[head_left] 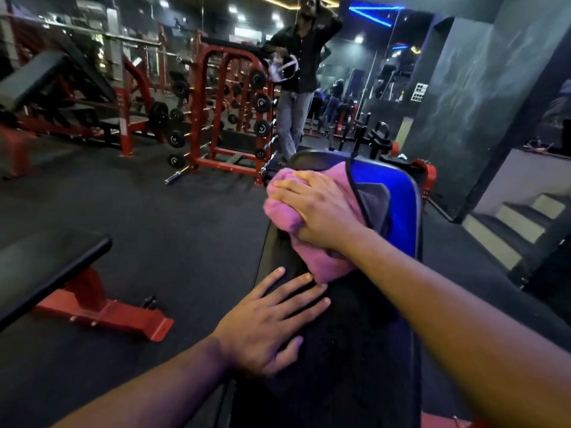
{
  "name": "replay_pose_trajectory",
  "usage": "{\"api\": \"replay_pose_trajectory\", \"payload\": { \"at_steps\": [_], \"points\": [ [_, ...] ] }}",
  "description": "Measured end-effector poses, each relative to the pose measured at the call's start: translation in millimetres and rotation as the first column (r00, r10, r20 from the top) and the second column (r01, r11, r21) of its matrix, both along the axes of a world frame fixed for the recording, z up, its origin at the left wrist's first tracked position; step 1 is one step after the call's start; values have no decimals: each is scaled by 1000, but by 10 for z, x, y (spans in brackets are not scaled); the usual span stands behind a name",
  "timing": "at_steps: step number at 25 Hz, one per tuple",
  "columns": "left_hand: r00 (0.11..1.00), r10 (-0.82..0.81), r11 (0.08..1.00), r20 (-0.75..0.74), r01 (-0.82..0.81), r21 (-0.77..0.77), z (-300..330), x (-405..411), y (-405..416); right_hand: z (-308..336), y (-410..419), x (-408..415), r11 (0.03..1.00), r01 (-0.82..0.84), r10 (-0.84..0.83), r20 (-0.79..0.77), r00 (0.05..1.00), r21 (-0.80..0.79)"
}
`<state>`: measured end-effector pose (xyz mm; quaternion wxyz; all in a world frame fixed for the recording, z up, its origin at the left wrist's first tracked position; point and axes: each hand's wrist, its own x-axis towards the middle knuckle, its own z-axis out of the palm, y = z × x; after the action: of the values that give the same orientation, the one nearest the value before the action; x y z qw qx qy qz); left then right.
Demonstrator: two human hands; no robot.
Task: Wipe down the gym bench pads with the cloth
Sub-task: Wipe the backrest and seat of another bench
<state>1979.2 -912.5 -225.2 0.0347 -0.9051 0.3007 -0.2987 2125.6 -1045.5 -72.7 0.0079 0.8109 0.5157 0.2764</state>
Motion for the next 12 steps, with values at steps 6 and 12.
{"api": "replay_pose_trajectory", "payload": {
  "at_steps": [6,12],
  "points": [
    [999,-41,998,-9,41,-58,-23,5,14,397,-669,632,998,-7,4,65,998,59],
    [1000,-28,998,-7,28,-48,-19,-32,-10,215,328,186,997,63,-60,-88,994,33]
  ]
}}
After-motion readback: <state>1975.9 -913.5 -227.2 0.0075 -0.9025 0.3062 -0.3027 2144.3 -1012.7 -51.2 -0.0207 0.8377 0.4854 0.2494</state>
